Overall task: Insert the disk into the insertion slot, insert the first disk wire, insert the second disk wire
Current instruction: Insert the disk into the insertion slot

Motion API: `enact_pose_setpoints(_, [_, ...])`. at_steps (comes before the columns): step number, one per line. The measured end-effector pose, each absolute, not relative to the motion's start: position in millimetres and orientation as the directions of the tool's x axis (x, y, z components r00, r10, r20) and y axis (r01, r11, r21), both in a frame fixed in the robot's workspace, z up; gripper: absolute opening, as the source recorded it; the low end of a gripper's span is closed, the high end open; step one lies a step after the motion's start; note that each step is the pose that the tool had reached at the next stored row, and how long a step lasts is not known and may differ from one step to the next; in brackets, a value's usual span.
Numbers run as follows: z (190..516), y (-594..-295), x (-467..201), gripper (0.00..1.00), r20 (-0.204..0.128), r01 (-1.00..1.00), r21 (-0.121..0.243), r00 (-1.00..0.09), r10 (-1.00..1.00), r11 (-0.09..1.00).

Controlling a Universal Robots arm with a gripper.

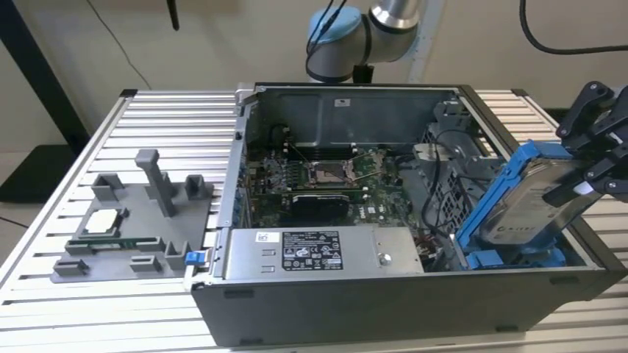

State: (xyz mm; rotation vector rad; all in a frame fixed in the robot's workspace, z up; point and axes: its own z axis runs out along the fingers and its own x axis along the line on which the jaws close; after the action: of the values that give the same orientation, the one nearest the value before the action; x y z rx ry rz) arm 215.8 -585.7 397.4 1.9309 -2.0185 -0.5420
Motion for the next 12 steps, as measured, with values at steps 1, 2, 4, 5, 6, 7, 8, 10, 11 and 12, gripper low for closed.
enact_pose_setpoints(1, [396.4, -585.7, 215.8, 0.0, -0.046, -0.886, 0.463, -0.057, -0.997, 0.029])
enact_pose_setpoints(2, [395.2, -585.5, 215.7, 0.0, -0.046, -0.886, 0.463, -0.058, -0.997, 0.03])
enact_pose_setpoints(4, [392.0, -584.9, 215.5, 0.0, -0.046, -0.886, 0.463, -0.06, -0.997, 0.032])
enact_pose_setpoints(5, [390.3, -584.7, 215.5, 0.0, -0.046, -0.886, 0.463, -0.061, -0.997, 0.032])
enact_pose_setpoints(6, [388.6, -584.5, 215.3, 0.0, -0.046, -0.886, 0.463, -0.061, -0.997, 0.033])
enact_pose_setpoints(7, [387.8, -584.6, 215.1, 1.0, -0.047, -0.885, 0.463, -0.062, -0.997, 0.033])
enact_pose_setpoints(8, [387.6, -584.6, 214.7, 1.0, -0.048, -0.886, 0.463, -0.063, -0.997, 0.033])
enact_pose_setpoints(10, [387.5, -584.5, 213.6, 1.0, -0.057, -0.885, 0.464, -0.064, -0.996, 0.03])
enact_pose_setpoints(11, [387.4, -584.5, 212.8, 1.0, -0.065, -0.885, 0.464, -0.065, -0.996, 0.027])
enact_pose_setpoints(12, [388.0, -584.5, 211.6, 1.0, -0.07, -0.885, 0.464, -0.066, -0.995, 0.026])
